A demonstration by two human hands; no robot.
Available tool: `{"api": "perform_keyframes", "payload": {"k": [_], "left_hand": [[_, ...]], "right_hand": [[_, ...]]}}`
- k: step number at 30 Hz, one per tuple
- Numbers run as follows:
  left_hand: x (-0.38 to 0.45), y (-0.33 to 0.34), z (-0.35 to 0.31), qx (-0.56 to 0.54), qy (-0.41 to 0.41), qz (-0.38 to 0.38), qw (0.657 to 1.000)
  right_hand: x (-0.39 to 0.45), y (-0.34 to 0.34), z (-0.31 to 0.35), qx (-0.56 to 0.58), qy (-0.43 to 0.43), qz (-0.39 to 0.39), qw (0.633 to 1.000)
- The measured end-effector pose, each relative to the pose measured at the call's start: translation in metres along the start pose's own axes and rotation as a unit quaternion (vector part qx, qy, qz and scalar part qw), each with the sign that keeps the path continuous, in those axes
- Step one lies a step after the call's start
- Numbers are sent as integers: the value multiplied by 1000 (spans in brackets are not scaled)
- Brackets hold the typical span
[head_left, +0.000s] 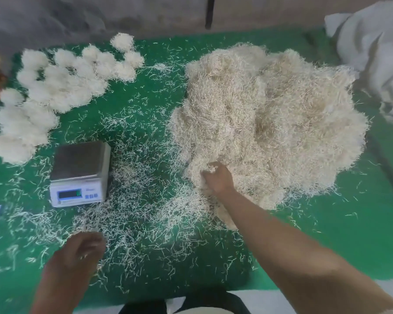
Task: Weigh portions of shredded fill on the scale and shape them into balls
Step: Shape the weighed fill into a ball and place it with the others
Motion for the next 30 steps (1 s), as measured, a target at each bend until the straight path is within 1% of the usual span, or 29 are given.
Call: {"api": "perform_keyframes", "payload": {"k": [1,2,4,7,9,10,12,13,15,16,18,19,20,21,22,23,24,26,27,29,30], "left_hand": [[-2,10,-9,-10,11,13,1000],[-7,18,-21,-22,2,36,999],[-8,35,-39,-86,-37,87,992],[-6,65,-58,-173,-89,142,971],[-8,83,-70,-215,-97,169,957],[-12,89,-75,-227,-89,179,953],[-23,99,-82,-276,-87,205,935],[-29,104,-85,-308,-88,219,922],[-43,108,-89,-318,-79,239,914],[-50,106,-89,-296,-67,241,922],[-64,96,-87,-258,-43,222,939],[-72,89,-85,-208,-20,210,955],[-77,81,-79,-158,-11,182,970],[-83,74,-77,-107,16,163,981],[-88,68,-70,-126,-3,141,982],[-90,67,-61,-158,-32,129,978],[-91,69,-57,-219,-58,123,966],[-99,72,-61,-343,-104,115,926],[-102,72,-61,-373,-118,115,913],[-104,68,-56,-425,-130,98,890],[-103,61,-54,-455,-144,77,876]], "right_hand": [[-11,-1,3,30,-5,11,999],[-20,0,5,55,-10,24,998],[-43,2,10,88,-42,41,994],[-85,5,24,92,-90,65,990],[-117,5,31,91,-96,84,988],[-132,6,33,86,-106,94,986],[-165,7,40,75,-142,128,979],[-180,8,42,57,-166,144,974],[-205,12,43,-4,-201,163,966],[-215,12,43,-25,-212,164,963],[-234,8,43,-25,-220,161,962],[-243,6,41,-27,-222,155,962],[-252,4,39,-39,-218,150,964],[-259,4,35,-51,-206,157,964],[-267,5,32,-61,-195,166,965],[-274,8,27,-73,-186,171,965],[-277,9,24,-85,-185,164,965],[-279,6,21,-143,-205,112,962],[-278,4,22,-170,-220,92,956],[-277,4,22,-182,-232,72,953],[-278,3,25,-191,-241,63,950]]}}
Point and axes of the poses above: each hand's wrist, its own x-axis towards the middle knuckle, its own y-axis out of the palm, z = x × y, the point moved 7 cm from there along x, towards the middle knuckle, and after that the axes turned 3 degrees about -x, right-handed, at the moved point
